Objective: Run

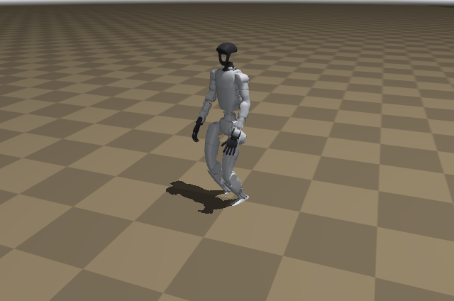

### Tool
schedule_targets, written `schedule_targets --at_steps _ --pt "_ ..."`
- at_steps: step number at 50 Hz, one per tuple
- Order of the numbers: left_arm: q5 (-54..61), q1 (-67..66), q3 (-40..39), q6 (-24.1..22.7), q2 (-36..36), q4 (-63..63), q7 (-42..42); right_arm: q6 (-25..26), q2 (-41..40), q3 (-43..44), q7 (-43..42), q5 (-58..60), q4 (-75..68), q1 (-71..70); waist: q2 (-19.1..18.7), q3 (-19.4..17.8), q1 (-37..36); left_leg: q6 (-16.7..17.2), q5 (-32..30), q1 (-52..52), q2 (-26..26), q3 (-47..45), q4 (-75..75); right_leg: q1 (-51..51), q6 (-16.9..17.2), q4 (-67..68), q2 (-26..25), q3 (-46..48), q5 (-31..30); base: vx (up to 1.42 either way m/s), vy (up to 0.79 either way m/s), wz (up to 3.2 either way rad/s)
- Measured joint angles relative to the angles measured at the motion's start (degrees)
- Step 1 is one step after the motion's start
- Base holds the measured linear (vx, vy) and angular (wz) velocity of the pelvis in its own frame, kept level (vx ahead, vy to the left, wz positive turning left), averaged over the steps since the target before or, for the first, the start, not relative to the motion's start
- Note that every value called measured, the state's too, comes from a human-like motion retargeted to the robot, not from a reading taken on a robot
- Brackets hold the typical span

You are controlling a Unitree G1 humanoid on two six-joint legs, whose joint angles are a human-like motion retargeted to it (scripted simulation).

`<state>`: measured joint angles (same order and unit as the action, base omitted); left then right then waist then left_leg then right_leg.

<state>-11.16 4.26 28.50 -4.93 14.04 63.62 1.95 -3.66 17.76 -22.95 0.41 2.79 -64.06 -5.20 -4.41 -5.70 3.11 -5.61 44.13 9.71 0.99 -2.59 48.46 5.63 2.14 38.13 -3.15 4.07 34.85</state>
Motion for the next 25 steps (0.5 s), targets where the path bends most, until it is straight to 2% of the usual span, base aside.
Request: schedule_targets --at_steps 2,5,7,10,17,25 --pt "0.1 1.6 -0.3 -0.4 -0.2 1.1 0.2 -0.4 0.2 0.3 0.4 -0.2 -1.1 -1.6 0.0 3.4 -0.4 -0.2 -1.1 3.8 0.6 -0.1 -2.0 3.8 0.0 -1.8 0.3 -0.3 -1.0 0.0 0.0 0.0" --pt "0.0 1.1 -0.2 -0.4 -0.6 1.2 -0.1 -0.4 -0.1 0.1 0.3 -0.1 -1.2 -1.0 -0.2 3.1 -0.4 -0.1 -0.3 4.8 0.2 -0.1 0.8 5.3 0.1 1.8 0.3 -0.1 0.1 -0.02 0.0 0.0" --pt "0.2 1.8 -0.4 -0.3 -0.4 1.3 0.1 -0.3 0.1 0.4 0.7 -0.3 -1.4 -1.8 0.2 4.7 -0.5 -0.3 -1.5 5.3 1.0 -0.1 -2.4 5.8 0.2 -1.1 0.7 -0.4 -1.0 0.0 0.0 0.0" --pt "0.2 1.2 -0.3 -0.3 -0.8 1.4 -0.1 -0.2 -0.1 0.2 0.7 -0.2 -1.6 -1.2 0.1 4.1 -0.5 -0.1 -0.6 5.9 0.6 -0.1 0.4 6.9 0.2 2.5 0.7 -0.2 0.1 -0.02 0.0 0.0" --pt "0.5 1.9 -0.6 -0.1 -0.6 1.4 0.3 -0.1 0.1 0.6 1.2 -0.4 -1.9 -2.0 0.6 5.5 -0.5 -0.4 -2.2 5.9 1.7 0.0 -3.5 7.1 0.4 -0.5 1.3 -0.4 -0.9 -0.01 0.0 0.0" --pt "0.5 1.3 -0.7 0.1 -0.8 1.4 0.1 0.0 -0.2 0.4 1.1 -0.3 -2.0 -1.5 0.6 4.8 -0.5 -0.4 -1.2 6.6 1.4 -0.2 -0.6 8.3 0.5 3.1 1.4 -0.3 0.3 -0.01 0.0 0.0"
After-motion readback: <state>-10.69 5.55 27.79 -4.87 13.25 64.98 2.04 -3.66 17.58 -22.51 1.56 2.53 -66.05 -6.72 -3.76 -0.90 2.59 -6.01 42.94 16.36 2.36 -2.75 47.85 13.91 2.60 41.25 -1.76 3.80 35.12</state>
